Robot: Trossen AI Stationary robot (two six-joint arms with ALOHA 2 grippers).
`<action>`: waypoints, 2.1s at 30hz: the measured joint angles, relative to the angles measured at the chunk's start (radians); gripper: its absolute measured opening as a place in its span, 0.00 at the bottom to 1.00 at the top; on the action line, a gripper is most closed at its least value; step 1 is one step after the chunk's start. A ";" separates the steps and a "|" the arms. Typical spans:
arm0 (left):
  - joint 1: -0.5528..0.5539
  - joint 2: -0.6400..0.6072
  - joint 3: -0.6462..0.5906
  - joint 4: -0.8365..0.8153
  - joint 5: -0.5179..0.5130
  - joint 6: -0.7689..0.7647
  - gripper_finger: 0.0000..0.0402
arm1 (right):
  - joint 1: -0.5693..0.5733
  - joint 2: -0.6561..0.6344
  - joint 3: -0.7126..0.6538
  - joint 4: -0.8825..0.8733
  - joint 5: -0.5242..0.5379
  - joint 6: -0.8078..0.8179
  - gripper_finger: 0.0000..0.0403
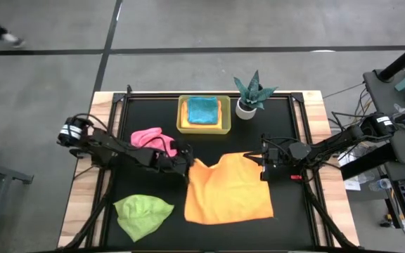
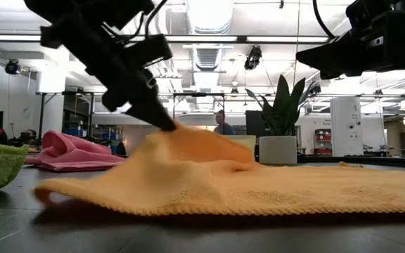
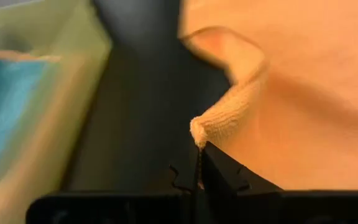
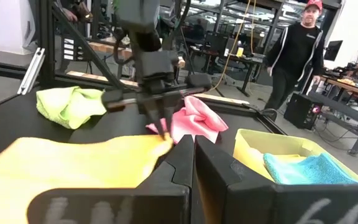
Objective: Fold microfiber towels
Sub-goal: Fold the orange microfiber cloth
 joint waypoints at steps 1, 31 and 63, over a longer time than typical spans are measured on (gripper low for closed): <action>0.002 -0.002 -0.004 -0.005 -0.027 0.000 0.01 | 0.000 0.000 0.000 -0.001 0.000 0.003 0.02; 0.006 -0.017 -0.007 -0.138 0.093 -0.043 0.50 | 0.000 0.004 0.190 -0.536 0.087 0.219 0.02; 0.067 0.199 -0.004 0.119 0.167 0.026 0.00 | -0.020 0.260 0.343 -1.167 0.125 0.588 0.02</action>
